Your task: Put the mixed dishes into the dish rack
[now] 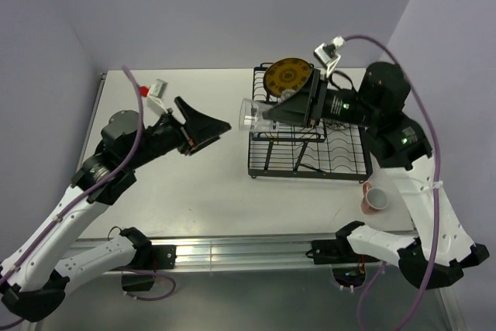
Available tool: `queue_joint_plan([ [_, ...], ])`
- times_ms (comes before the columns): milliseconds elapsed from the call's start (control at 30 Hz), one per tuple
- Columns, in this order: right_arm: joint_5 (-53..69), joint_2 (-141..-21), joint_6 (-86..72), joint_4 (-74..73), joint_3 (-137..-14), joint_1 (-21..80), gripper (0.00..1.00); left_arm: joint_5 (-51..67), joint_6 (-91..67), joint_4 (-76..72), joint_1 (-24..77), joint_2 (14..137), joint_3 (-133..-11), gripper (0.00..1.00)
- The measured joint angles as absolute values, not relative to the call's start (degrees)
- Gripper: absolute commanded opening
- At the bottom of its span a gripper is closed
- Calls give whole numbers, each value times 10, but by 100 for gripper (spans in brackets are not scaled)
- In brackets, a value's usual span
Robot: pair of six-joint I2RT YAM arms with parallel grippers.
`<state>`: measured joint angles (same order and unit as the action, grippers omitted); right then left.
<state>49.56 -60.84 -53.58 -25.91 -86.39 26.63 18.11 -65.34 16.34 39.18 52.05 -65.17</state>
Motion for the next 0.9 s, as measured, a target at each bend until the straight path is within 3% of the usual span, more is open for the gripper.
queue_joint_plan([
  [133, 341, -695, -419, -458, -1050, 266, 0, 72, -685, 300, 369, 487, -645, 98],
  [300, 153, -804, -324, -648, -1213, 265, 0, 53, -686, 373, 368, 503, -617, 97],
  [567, -6, -886, -253, -756, -1214, 265, 0, 59, -682, 404, 368, 530, -609, 97],
  [900, -65, -898, -220, -777, -1205, 265, 0, 69, -684, 401, 368, 512, -569, 96],
])
